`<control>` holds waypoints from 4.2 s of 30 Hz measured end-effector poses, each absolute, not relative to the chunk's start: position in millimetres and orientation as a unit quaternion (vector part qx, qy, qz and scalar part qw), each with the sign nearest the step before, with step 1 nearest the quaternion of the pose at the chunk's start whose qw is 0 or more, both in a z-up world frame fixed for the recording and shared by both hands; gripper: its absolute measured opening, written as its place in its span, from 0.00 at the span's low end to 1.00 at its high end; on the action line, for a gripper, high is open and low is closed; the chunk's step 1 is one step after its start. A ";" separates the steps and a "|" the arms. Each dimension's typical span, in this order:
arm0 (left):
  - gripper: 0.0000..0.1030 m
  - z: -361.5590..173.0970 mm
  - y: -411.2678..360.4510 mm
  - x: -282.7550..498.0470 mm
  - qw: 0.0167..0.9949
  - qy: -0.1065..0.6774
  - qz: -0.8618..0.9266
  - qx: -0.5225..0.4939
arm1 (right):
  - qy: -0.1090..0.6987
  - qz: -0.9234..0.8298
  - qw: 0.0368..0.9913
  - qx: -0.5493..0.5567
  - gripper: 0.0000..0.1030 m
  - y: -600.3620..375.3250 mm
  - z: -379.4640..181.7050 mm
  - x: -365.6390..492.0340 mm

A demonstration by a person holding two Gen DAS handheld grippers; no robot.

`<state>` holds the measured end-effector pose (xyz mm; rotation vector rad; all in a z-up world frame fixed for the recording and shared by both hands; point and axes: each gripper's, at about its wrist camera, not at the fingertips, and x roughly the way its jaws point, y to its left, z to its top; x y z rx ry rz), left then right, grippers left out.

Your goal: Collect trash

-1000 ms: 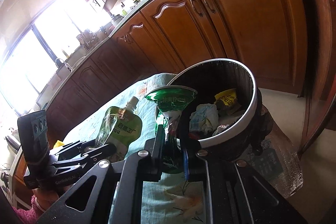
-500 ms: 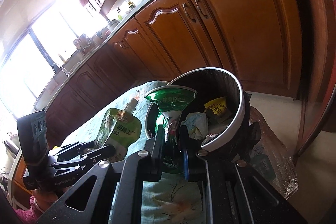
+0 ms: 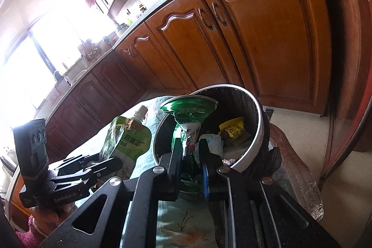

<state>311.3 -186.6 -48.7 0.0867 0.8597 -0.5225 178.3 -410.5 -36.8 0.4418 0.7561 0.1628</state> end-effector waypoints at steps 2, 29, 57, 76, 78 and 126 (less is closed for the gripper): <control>0.42 -48.8 -187.8 312.3 0.875 0.412 -0.250 0.041 | 0.366 0.076 0.904 0.210 0.14 -409.5 -35.5 179.5; 0.43 -54.6 -221.3 329.3 0.871 0.426 -0.237 0.063 | 0.384 0.050 0.903 0.188 0.14 -412.5 -33.2 209.9; 0.43 -70.1 -263.0 365.9 0.846 0.476 -0.222 0.088 | 0.430 0.026 0.887 0.168 0.14 -410.5 -55.0 244.6; 0.54 -63.1 -263.3 361.7 0.842 0.485 -0.219 0.087 | 0.425 0.026 0.881 0.206 0.33 -420.8 -55.1 249.6; 0.54 -61.1 -258.1 355.8 0.844 0.481 -0.220 0.083 | 0.422 0.029 0.883 0.207 0.35 -419.0 -52.5 245.6; 0.99 -43.3 -81.9 16.8 0.980 0.189 -0.070 -0.005 | 0.185 -0.061 0.979 0.056 1.00 -267.4 1.8 18.6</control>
